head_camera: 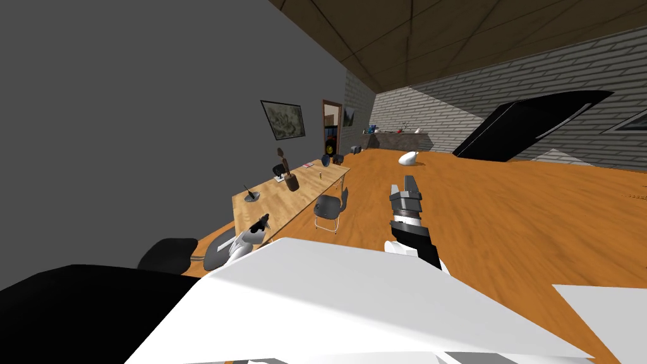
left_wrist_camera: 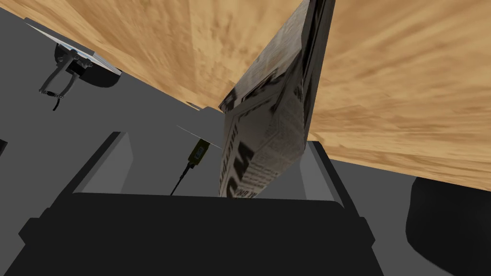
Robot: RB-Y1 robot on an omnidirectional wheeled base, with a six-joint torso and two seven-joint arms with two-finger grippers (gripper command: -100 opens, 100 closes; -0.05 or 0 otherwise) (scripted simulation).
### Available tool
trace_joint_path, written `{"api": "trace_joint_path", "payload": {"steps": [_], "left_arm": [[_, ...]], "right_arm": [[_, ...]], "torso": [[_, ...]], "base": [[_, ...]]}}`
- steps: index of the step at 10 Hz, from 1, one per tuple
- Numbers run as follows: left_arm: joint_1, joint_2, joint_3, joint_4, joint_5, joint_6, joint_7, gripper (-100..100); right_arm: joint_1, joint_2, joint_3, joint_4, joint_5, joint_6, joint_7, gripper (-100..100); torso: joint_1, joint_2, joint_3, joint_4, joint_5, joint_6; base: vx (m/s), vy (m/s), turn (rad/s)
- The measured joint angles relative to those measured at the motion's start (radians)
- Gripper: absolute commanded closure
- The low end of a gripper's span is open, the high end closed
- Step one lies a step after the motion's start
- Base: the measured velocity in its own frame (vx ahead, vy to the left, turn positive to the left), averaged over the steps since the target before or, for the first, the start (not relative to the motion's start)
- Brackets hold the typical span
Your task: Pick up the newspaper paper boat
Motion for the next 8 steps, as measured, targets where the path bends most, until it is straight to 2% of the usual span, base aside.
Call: {"api": "trace_joint_path", "payload": {"steps": [2,3,7,8], "left_arm": [[-0.034,-0.017,0.04,0.04,-0.028,-0.007,-0.01,-100],[-0.035,-0.018,0.042,0.043,-0.029,-0.007,-0.011,100],[-0.034,-0.018,0.041,0.043,-0.03,-0.006,-0.012,100],[-0.034,-0.018,0.041,0.043,-0.03,-0.006,-0.012,0]], "right_arm": [[0.0,0.0,0.0,0.0,0.0,0.0,0.0,0],[0.0,0.0,0.0,0.0,0.0,0.0,0.0,0],[0.0,0.0,0.0,0.0,0.0,0.0,0.0,0],[0.0,0.0,0.0,0.0,0.0,0.0,0.0,0]], "torso": [[0.0,0.0,0.0,0.0,0.0,0.0],[-0.001,-0.002,-0.001,0.0,0.0,-0.001],[-0.003,-0.003,-0.001,0.0,-0.001,0.0],[-0.003,-0.003,-0.001,0.0,-0.001,0.0]], "base": [[-0.038,0.033,-0.049],[-0.006,0.004,0.013],[0.0,0.0,0.0],[0.0,0.0,0.0]]}}
